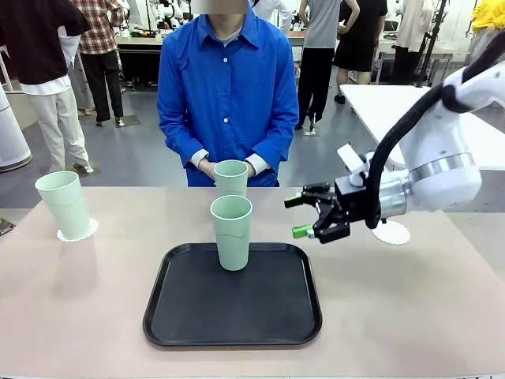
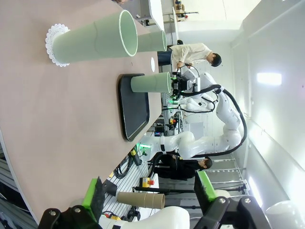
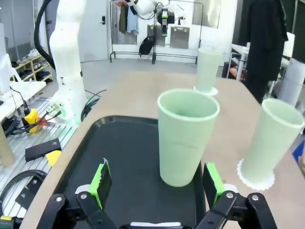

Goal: Place coasters on the table and set cups on them.
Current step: Take one Reusable plastic cup from the Flat Tray and place it on a coaster set by the human.

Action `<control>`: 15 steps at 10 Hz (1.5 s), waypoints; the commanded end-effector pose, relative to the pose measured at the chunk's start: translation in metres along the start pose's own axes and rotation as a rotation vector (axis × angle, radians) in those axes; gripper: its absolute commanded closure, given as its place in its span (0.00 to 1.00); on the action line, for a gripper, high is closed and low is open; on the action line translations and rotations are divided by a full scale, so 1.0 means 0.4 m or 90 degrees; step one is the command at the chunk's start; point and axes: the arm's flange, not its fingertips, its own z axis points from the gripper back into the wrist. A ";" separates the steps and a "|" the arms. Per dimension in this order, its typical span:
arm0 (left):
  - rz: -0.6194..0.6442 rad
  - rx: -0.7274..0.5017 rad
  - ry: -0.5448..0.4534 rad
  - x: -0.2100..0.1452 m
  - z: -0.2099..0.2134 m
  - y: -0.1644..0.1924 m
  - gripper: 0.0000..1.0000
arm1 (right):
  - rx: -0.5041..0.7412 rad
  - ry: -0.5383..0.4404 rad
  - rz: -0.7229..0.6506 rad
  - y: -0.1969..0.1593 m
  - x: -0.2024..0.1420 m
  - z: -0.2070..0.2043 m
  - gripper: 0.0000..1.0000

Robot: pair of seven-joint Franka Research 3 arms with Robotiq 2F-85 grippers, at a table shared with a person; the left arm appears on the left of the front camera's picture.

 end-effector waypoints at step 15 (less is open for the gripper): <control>0.003 0.006 -0.006 -0.004 -0.002 -0.002 0.00 | -0.031 0.045 -0.006 -0.057 -0.088 -0.160 0.00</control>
